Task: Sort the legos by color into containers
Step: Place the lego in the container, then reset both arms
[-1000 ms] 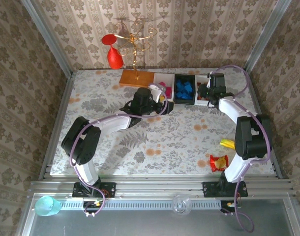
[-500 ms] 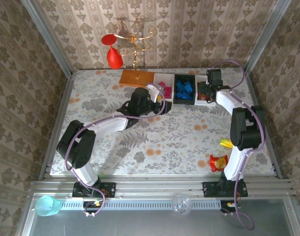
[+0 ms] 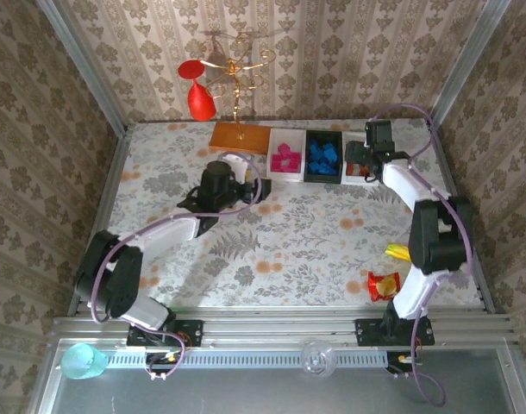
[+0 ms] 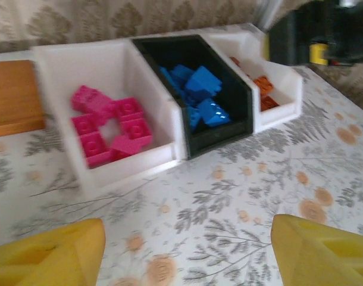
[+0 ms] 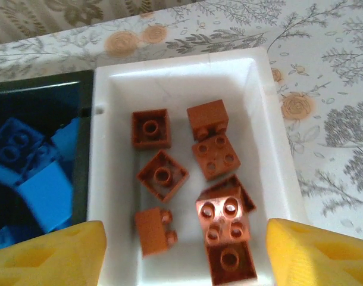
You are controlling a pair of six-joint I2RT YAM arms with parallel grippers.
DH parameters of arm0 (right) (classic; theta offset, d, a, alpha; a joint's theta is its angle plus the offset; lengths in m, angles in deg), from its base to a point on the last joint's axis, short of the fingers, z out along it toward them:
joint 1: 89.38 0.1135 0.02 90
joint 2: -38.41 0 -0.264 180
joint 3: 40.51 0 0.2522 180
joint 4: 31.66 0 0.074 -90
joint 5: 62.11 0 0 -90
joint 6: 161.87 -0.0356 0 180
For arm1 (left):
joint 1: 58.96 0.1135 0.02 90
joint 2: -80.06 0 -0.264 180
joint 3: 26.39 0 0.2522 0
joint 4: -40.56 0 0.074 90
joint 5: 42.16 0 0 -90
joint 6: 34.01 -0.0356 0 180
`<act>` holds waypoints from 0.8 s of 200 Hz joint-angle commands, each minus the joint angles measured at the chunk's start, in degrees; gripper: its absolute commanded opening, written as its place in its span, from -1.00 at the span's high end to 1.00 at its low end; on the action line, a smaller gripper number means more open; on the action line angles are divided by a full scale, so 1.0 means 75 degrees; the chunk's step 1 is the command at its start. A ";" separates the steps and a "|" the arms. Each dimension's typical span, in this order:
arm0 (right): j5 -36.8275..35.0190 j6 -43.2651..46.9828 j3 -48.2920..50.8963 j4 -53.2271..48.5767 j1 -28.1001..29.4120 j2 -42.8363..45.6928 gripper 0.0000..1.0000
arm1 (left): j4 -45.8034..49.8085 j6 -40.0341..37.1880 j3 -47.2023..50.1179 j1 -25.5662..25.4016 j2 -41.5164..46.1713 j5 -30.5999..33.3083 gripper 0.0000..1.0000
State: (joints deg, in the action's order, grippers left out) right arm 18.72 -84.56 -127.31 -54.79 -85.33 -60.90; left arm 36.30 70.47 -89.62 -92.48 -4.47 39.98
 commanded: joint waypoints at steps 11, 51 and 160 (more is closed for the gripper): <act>-0.1379 0.0411 0.1804 0.0826 0.0650 0.2114 -0.74 | 0.0003 -0.0339 0.0908 0.0751 0.1169 0.1251 -0.60; -0.2851 0.0458 0.4065 0.1703 0.0732 0.3933 -1.00 | 0.0598 -0.0783 0.1877 0.1967 0.2370 0.3045 -0.87; -0.2960 0.1180 0.6226 0.4714 0.0082 0.3512 -1.00 | -0.0811 -0.1759 0.2914 0.3819 0.1874 0.3328 -1.00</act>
State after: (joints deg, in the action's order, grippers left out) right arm -4.99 -78.57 -83.20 -31.45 -84.06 -30.43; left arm 35.78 61.29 -69.67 -64.31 12.09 64.24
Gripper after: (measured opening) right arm 0.999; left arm 0.997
